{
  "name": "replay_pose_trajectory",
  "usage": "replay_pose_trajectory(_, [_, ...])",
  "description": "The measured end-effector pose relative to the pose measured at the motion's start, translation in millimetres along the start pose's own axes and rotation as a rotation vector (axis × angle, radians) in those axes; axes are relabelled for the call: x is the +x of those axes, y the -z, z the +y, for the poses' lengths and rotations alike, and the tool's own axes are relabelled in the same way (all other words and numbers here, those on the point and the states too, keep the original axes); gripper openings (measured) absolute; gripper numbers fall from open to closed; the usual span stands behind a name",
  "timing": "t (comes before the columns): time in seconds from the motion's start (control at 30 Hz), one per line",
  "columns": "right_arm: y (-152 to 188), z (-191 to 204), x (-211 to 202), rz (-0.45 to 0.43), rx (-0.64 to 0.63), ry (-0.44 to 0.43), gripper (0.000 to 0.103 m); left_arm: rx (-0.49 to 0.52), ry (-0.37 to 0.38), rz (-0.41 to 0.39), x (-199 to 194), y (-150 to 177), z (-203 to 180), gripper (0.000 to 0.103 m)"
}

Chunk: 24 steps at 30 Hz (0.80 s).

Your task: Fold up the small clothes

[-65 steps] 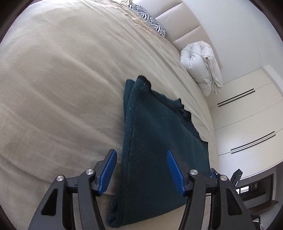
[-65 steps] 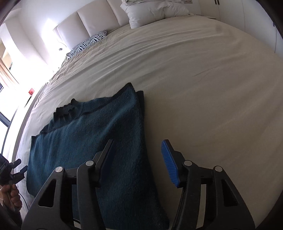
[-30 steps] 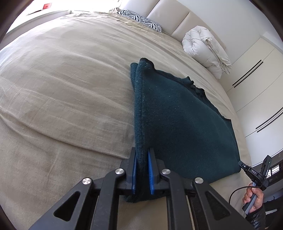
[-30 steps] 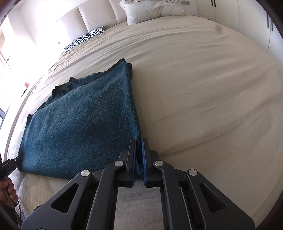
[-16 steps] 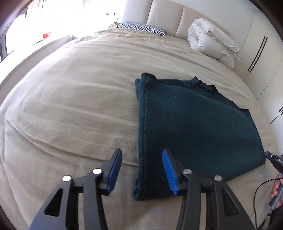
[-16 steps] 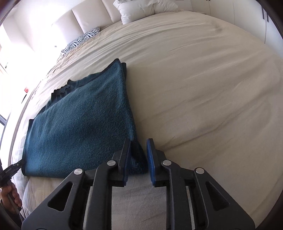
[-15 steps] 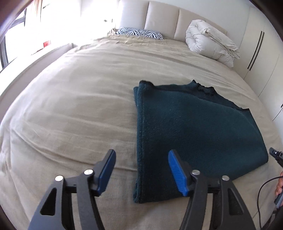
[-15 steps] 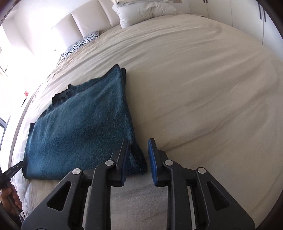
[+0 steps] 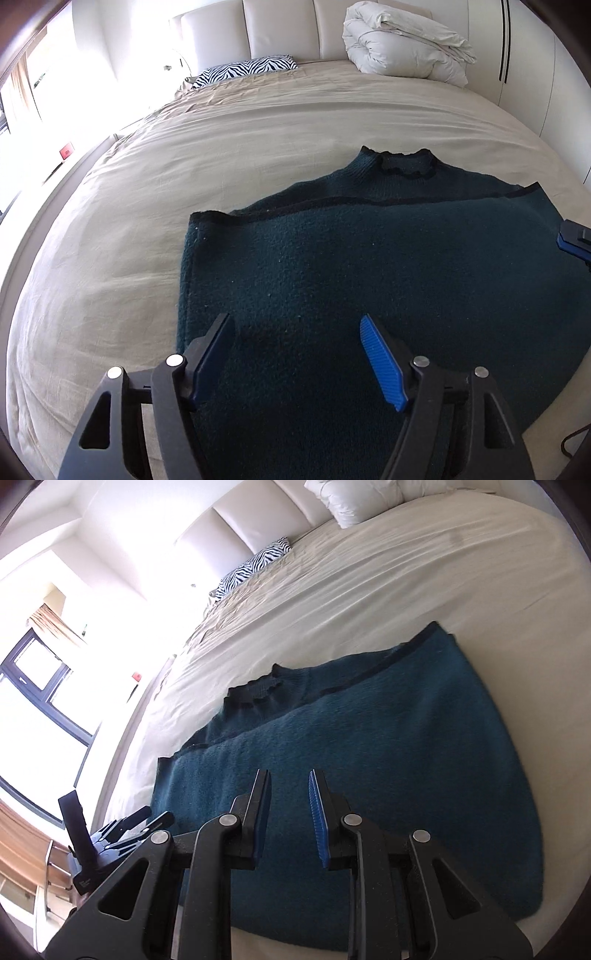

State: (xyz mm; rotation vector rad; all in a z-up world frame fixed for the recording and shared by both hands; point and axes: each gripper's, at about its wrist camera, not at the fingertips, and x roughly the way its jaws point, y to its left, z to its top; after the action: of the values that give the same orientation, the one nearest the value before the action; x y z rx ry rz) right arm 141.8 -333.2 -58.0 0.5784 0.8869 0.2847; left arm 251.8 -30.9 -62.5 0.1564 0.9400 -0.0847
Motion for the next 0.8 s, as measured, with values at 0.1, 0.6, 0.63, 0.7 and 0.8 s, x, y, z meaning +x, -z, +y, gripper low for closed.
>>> replay_pose_trajectory(0.1, [-7.3, 15.1, 42.5, 0.058, 0.0, -0.041, 0.023, -0.012, 0.007, 0.002, 12.1, -2.6, 0.9, 0.074])
replay_pose_trajectory(0.6, [-49.9, -94.1, 50.1, -0.156, 0.347, -0.03, 0.039, -0.033, 0.05, -0.01, 23.8, -1.7, 6.9, 0.078])
replay_pose_trajectory(0.63, [-50.8, -105.6, 41.7, -0.19, 0.377, 0.017, 0.039, -0.036, 0.054, -0.011, 24.3, -1.2, 7.6, 0.079])
replay_pose_trajectory(0.7, [-48.9, -123.8, 25.4, -0.24, 0.445, 0.039, 0.039, -0.042, 0.059, -0.012, 23.6, -1.0, 9.0, 0.079])
replay_pose_trajectory(0.8, [-40.5, -117.5, 4.3, -0.269, 0.453, 0.079, 0.044, -0.075, 0.069, -0.003, 14.7, -1.5, 9.8, 0.073])
